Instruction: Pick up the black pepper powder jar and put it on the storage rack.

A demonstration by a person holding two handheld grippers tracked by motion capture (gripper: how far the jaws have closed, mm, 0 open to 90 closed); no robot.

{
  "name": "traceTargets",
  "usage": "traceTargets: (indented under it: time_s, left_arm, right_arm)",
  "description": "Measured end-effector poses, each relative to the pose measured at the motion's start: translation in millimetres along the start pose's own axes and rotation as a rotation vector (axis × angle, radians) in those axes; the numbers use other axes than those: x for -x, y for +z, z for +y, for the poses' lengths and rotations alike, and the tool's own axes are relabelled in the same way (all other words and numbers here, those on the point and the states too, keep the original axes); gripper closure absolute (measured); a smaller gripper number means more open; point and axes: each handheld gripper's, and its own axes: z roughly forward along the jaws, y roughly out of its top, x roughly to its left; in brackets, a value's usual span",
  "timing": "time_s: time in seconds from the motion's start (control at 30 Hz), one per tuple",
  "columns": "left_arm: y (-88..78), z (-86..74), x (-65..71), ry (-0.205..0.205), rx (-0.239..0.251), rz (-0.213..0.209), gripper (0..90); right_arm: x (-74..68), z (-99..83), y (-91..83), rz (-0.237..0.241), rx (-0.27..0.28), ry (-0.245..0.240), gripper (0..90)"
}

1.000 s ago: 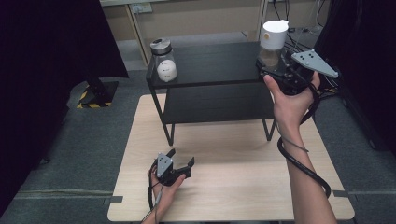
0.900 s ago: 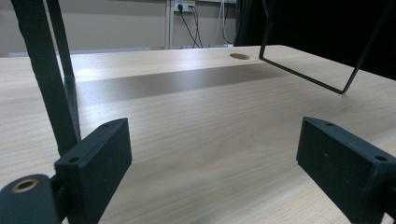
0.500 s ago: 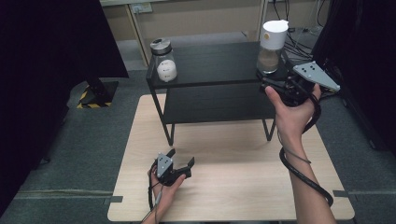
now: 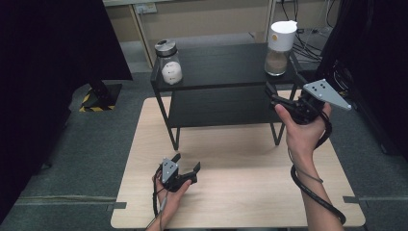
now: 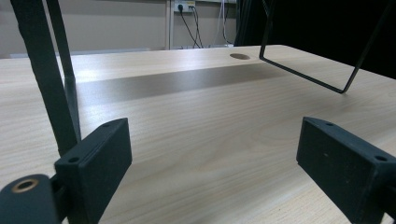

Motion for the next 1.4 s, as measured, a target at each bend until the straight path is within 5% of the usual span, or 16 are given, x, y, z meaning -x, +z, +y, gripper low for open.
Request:
traceTargets:
  time_s: [0.8,1.4]
  left_arm:
    - [-0.2,-0.3,0.7,0.003,0.001,0.001,9.5]
    - [-0.5,-0.4,0.4,0.004,0.001,0.001,9.4]
  right_arm:
    - [5.6,-55.4,-34.0,0.061,-0.045,0.023,6.3]
    - [9.6,-89.9,-46.9,0.048,-0.091,0.053,6.3]
